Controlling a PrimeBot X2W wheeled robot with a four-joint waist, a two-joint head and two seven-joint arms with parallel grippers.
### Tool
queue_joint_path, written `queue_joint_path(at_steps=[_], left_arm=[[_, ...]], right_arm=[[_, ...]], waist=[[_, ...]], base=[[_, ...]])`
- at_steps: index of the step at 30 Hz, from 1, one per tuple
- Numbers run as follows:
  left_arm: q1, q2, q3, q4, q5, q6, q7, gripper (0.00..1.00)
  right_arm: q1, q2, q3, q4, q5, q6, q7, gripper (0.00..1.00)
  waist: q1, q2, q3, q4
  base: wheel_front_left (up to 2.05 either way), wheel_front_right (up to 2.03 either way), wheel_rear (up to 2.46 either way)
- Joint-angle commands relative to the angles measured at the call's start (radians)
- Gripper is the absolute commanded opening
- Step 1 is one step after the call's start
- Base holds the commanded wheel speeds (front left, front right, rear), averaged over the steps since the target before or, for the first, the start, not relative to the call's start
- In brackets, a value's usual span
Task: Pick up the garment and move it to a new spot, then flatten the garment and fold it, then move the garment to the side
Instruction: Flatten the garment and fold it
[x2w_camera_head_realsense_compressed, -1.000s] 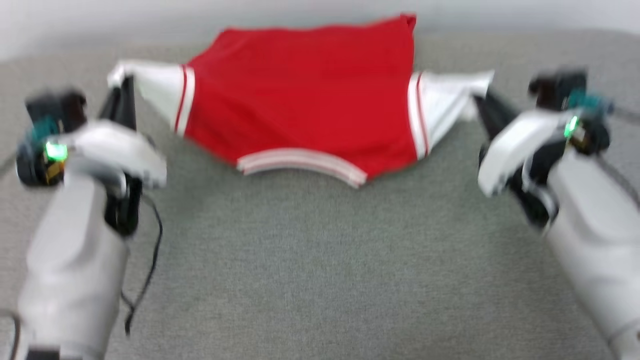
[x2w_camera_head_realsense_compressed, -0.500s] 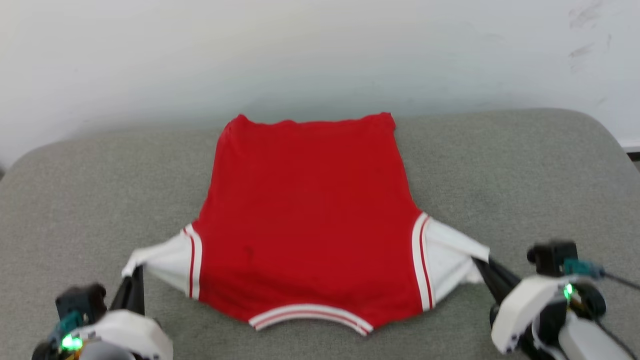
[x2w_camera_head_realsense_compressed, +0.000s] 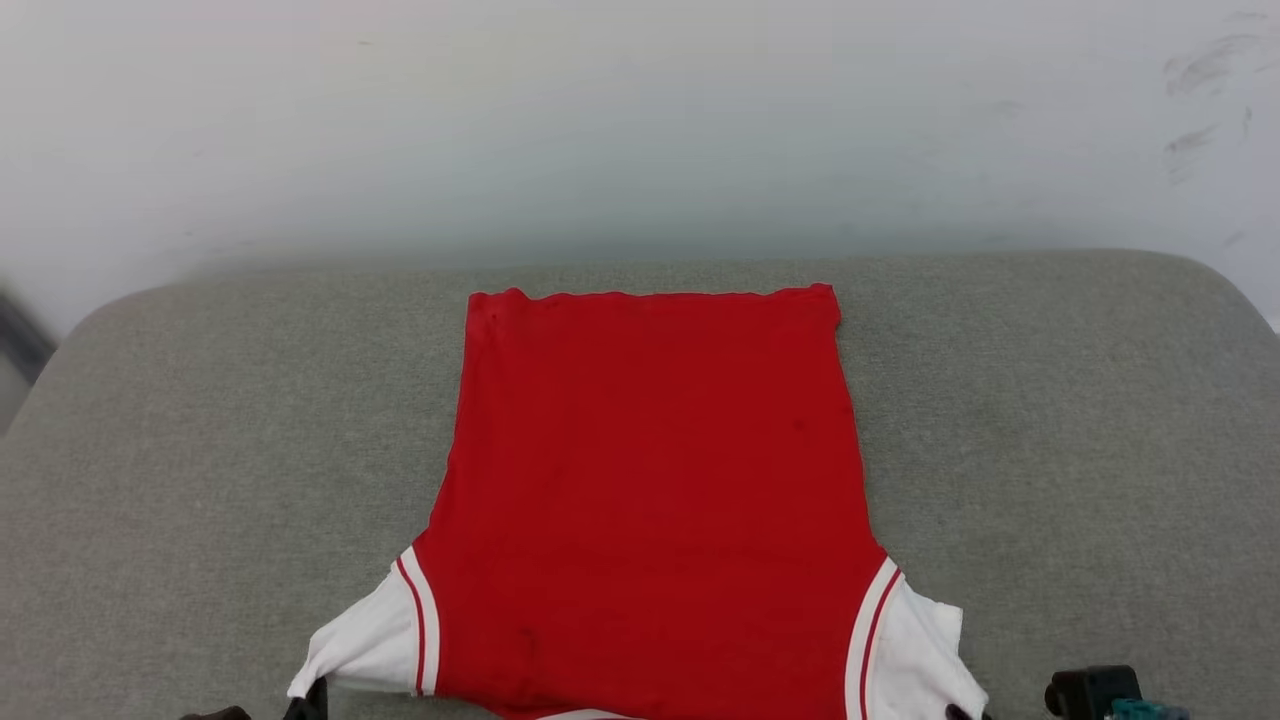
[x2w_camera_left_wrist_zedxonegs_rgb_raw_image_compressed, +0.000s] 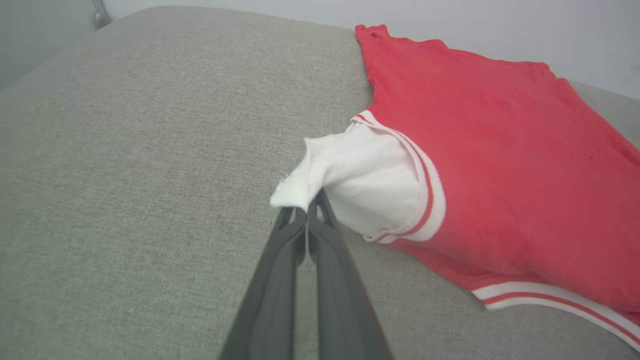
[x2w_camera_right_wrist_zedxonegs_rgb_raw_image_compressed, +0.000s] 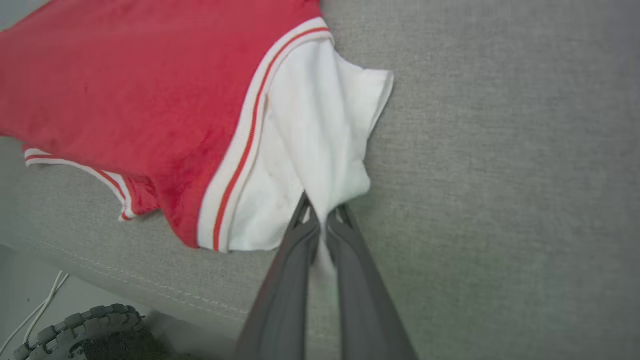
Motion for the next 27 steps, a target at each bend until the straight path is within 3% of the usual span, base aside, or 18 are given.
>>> queue_joint_path(at_steps=[1,7,13,21,23,27], left_arm=[[-0.001,-0.003,-0.003,-0.008,0.000,0.002,-0.008,0.00],[-0.039,-0.004,-0.018,-0.067,0.026,0.010,-0.020,0.00],[-0.123,-0.010,-0.050,-0.140,0.054,-0.004,-0.019,0.00],[-0.284,-0.048,-0.097,-0.167,0.084,-0.046,-0.066,0.00],[-0.353,-0.059,-0.121,-0.159,0.096,-0.073,-0.083,0.00],[-0.409,-0.066,-0.139,-0.152,0.106,-0.099,-0.098,0.00]], right_arm=[[-0.002,0.006,-0.008,-0.012,-0.002,-0.001,0.002,1.00],[-0.131,0.034,-0.117,-0.057,-0.015,-0.001,0.002,1.00],[-0.376,0.016,-0.211,0.048,0.029,-0.001,0.040,1.00],[-0.790,-0.046,-0.216,0.310,0.060,-0.001,0.237,1.00],[-0.974,-0.067,-0.207,0.422,0.044,-0.001,0.355,1.00],[-1.121,-0.080,-0.204,0.508,0.015,-0.001,0.444,1.00]], waist=[[0.0003,-0.0001,0.000,0.004],[0.0003,-0.0001,0.021,0.014],[0.0003,-0.0001,0.127,0.074],[0.0003,-0.0001,0.322,0.167],[0.0003,-0.0001,0.402,0.206],[0.0003,-0.0001,0.475,0.241]], base=[[0.00,0.00,0.00],[0.00,0.00,0.00],[0.00,0.00,0.00],[0.00,0.00,0.00],[0.00,0.00,0.00],[0.00,0.00,0.00]])
